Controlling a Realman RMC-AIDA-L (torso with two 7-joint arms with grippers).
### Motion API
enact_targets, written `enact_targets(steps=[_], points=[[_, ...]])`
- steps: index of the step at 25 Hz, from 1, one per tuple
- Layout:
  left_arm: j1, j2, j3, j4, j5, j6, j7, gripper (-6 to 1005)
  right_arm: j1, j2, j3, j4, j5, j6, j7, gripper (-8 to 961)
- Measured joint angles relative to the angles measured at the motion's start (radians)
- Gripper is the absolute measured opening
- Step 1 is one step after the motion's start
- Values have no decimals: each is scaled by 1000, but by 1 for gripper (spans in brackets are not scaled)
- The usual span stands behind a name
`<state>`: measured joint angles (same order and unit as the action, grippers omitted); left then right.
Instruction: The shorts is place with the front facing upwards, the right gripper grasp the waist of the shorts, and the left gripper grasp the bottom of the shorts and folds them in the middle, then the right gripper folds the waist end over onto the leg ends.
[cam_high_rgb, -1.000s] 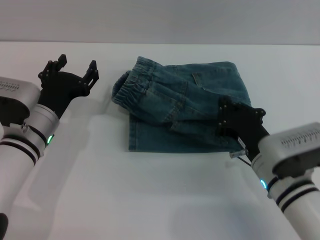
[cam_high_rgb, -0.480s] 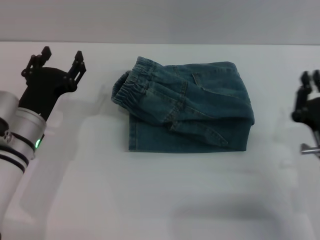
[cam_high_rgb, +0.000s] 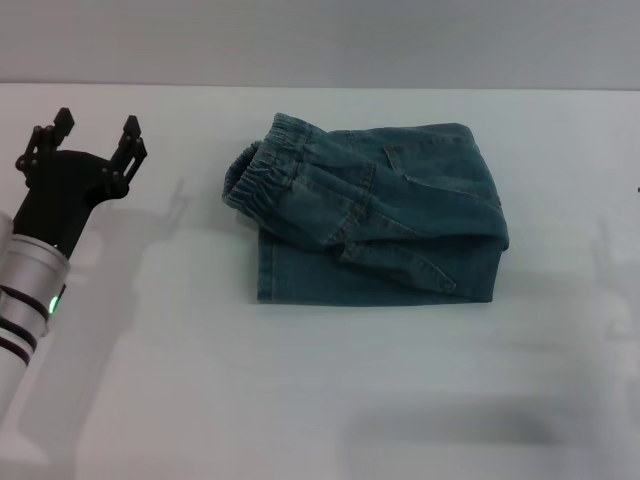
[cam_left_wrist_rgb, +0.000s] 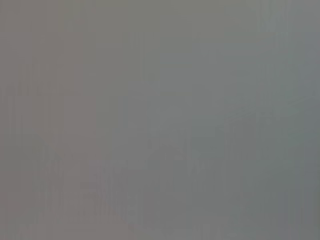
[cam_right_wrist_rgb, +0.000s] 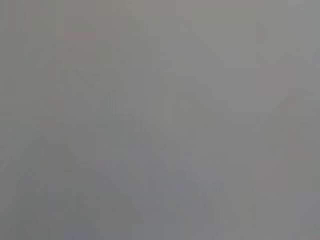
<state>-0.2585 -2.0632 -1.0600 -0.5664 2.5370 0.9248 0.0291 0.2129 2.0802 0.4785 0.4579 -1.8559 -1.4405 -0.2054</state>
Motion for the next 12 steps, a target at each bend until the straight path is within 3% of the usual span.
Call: enact_targets(steps=[4, 12], points=[[5, 0, 0, 9, 0, 22, 0, 784, -3, 0, 1, -3, 0, 0, 5, 582], [14, -1, 0, 15, 0, 39, 9, 784, -8, -3, 5, -5, 0, -1, 12, 583]])
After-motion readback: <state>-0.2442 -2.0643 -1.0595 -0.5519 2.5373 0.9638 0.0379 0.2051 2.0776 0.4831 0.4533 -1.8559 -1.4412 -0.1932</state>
